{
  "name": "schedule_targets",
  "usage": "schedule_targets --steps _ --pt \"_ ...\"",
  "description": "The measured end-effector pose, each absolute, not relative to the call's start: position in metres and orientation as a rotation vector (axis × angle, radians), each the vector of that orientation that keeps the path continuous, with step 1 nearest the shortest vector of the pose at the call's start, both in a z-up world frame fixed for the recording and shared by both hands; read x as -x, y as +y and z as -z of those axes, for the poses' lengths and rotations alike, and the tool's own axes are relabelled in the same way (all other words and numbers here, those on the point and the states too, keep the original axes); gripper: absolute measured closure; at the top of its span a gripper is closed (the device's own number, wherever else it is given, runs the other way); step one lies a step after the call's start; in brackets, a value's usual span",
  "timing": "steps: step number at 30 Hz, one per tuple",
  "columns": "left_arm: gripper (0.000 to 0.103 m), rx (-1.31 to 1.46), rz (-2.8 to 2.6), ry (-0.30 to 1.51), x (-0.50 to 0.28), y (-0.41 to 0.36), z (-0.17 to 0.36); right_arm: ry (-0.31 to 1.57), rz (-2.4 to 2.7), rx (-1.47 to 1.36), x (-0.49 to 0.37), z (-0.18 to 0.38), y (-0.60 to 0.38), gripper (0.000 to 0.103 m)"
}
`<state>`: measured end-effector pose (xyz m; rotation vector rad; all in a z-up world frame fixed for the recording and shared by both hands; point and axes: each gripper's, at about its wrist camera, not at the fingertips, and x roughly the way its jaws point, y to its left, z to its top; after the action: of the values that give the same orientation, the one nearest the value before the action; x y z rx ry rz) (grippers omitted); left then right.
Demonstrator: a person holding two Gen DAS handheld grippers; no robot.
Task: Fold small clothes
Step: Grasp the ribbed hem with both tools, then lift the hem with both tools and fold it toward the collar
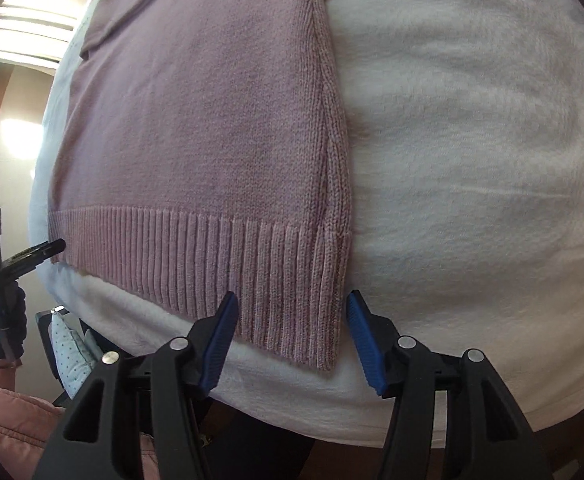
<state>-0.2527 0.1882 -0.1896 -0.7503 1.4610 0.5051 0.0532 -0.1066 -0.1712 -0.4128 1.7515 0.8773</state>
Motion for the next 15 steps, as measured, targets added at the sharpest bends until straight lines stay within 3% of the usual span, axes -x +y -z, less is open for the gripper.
schedule_targets --steps 3,5,8,9,10,15 --pt "0.043 0.777 -0.509 1.461 0.257 0.188 0.196 1.779 -0.876 0.409 -0.045 0.182 -0.111 0.047" --pt "0.046 0.788 -0.503 1.462 0.257 0.187 0.196 1.776 -0.903 0.394 -0.042 0.180 -0.110 0.054" --pt "0.065 0.824 -0.479 1.475 0.261 0.185 0.200 1.767 -0.928 0.409 -0.038 0.179 -0.107 0.070" --pt "0.080 0.855 -0.465 1.467 0.263 0.184 0.201 1.767 -0.941 0.407 -0.037 0.178 -0.104 0.084" --pt "0.085 0.900 -0.451 1.448 0.266 0.185 0.201 1.775 -0.953 0.383 -0.038 0.176 -0.104 0.089" --pt "0.088 1.002 -0.425 1.358 0.275 0.193 0.186 1.759 -1.019 0.252 -0.047 0.151 -0.103 0.092"
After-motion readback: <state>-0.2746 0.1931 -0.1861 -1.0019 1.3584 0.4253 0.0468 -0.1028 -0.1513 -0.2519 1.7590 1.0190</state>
